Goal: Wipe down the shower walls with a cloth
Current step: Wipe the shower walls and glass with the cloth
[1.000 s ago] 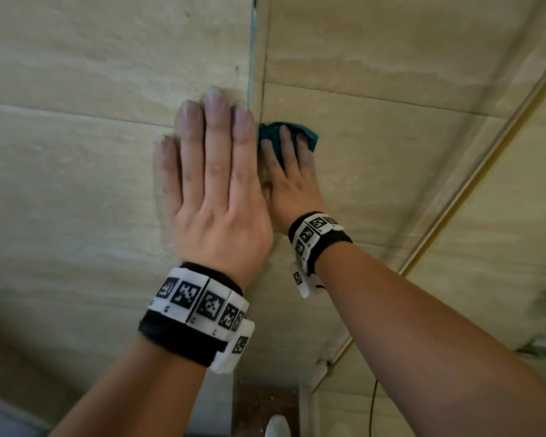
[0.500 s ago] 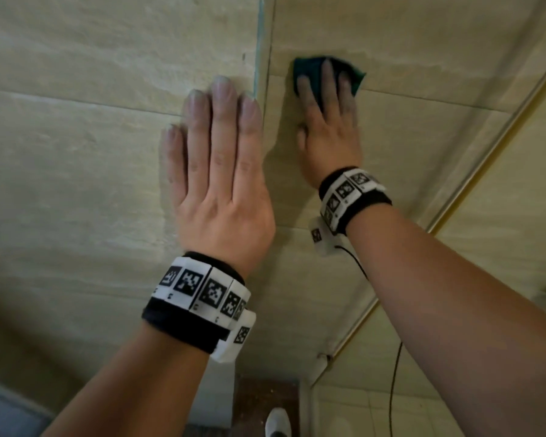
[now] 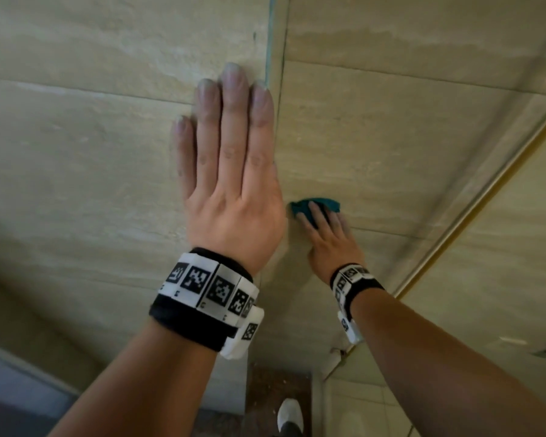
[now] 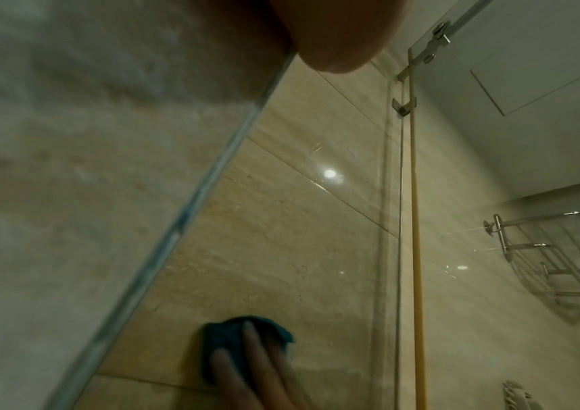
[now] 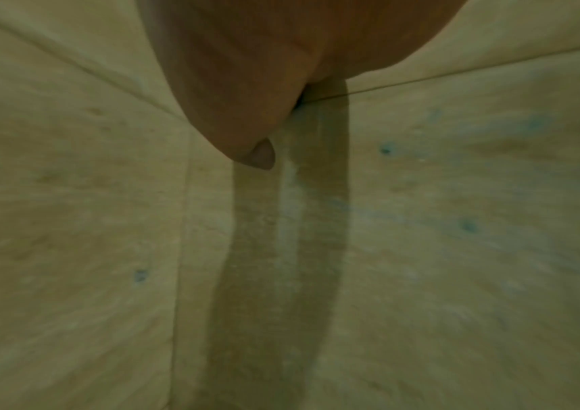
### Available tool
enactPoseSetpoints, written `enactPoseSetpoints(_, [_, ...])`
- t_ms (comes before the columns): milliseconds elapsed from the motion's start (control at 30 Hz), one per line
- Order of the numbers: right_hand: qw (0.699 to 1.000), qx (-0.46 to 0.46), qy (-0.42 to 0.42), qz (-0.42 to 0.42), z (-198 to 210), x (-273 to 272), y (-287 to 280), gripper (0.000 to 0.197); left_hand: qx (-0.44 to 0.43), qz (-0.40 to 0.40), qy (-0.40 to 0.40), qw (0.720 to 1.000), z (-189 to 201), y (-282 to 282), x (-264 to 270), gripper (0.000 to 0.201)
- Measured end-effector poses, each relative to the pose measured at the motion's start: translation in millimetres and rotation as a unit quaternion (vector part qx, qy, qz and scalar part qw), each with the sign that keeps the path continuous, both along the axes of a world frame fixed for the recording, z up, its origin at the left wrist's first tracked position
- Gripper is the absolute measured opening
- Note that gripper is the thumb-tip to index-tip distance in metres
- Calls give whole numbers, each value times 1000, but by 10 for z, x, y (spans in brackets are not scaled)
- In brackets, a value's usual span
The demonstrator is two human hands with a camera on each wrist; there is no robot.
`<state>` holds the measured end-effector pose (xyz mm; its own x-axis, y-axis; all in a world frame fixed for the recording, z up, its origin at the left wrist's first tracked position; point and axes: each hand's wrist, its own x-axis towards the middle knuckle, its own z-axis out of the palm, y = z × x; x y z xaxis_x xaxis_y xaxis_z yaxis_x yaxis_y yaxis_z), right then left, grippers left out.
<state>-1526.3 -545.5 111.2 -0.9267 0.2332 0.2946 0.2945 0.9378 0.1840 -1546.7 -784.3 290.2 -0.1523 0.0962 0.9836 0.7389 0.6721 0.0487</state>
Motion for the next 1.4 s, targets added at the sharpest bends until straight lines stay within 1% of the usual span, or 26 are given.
enactPoseSetpoints(100, [993, -39, 69, -88, -22, 331, 238, 98, 3, 7, 2, 1000, -6, 24, 2, 67])
enactPoseSetpoints(133, [988, -50, 95, -115, 18, 402, 274, 97, 8, 12, 5, 1000, -9, 37, 1, 68])
enactPoseSetpoints(200, [974, -78, 150, -151, 225, 402, 279, 98, 13, 20, 9, 1000, -10, 65, -2, 69])
enactPoseSetpoints(267, [958, -113, 219, -147, 599, 232, 214, 96, 14, 23, 9, 1000, -9, 75, 6, 70])
enactPoseSetpoints(333, [946, -117, 282, -111, 1023, 4, 107, 92, 16, 18, 5, 1000, -3, 65, 20, 70])
enactPoseSetpoints(367, [943, -109, 299, -97, 1181, -102, 47, 92, 14, 14, 1, 1000, 3, 58, 28, 70])
enactPoseSetpoints(433, [943, -95, 307, -84, 1297, -251, -59, 94, 9, 5, -10, 1000, 8, 50, 47, 69])
enactPoseSetpoints(467, [946, -89, 302, -73, 1260, -297, -109, 95, 8, 2, -15, 1000, 7, 46, 52, 69])
enactPoseSetpoints(533, [959, -71, 271, -35, 1025, -355, -211, 98, 7, 4, -19, 1000, 11, 42, 52, 69])
enactPoseSetpoints(600, [976, -67, 208, -7, 683, -382, -317, 103, 9, 3, -20, 1000, 6, 42, 48, 68])
enactPoseSetpoints(667, [983, -88, 159, -9, 406, -410, -401, 106, 14, -1, -19, 1000, 10, 44, 49, 67])
enactPoseSetpoints(767, [983, -113, 142, -16, 234, -471, -486, 107, 18, -7, -9, 1000, 16, 27, 27, 62])
enactPoseSetpoints(833, [980, -132, 147, -29, 213, -435, -492, 104, 11, -2, 3, 1000, 14, 13, 1, 63])
enactPoseSetpoints(867, [974, -155, 159, -50, 202, -380, -474, 103, 7, 1, 7, 1000, 9, 6, -12, 64])
enactPoseSetpoints(900, [962, -191, 179, -84, 190, -300, -441, 103, 5, 5, 10, 1000, 2, 5, -21, 65])
enactPoseSetpoints(933, [939, -242, 210, -125, 176, -214, -392, 102, 5, 12, 12, 1000, -2, 3, -26, 65])
enactPoseSetpoints(967, [903, -306, 252, -166, 174, -130, -335, 102, 6, 17, 15, 1000, -3, 4, -32, 66])
enactPoseSetpoints(1000, [858, -370, 296, -199, 175, -56, -251, 101, 8, 21, 17, 1000, -2, 9, -31, 67])
enactPoseSetpoints(1067, [772, -457, 374, -235, 263, 68, -54, 100, 11, 29, 20, 999, 1, 21, -22, 67])
enactPoseSetpoints(1167, [654, -523, 452, -308, 533, 217, 320, 96, 11, 30, 5, 999, -2, 28, 5, 63])
enactPoseSetpoints(1200, [614, -543, 461, -340, 624, 258, 428, 93, 9, 28, 1, 1000, -1, 27, 11, 63])
enactPoseSetpoints(1233, [582, -562, 462, -364, 694, 289, 509, 91, 7, 27, -3, 1000, 0, 29, 18, 63])
enactPoseSetpoints(1267, [564, -575, 456, -379, 739, 304, 555, 90, 6, 26, -5, 1000, 3, 31, 19, 63])
enactPoseSetpoints(1333, [549, -595, 440, -389, 813, 273, 499, 92, 6, 24, -2, 1000, 3, 33, 16, 63])
enactPoseSetpoints(1400, [559, -614, 409, -379, 883, 139, 233, 96, 4, 23, -1, 1000, 1, 32, 13, 63])
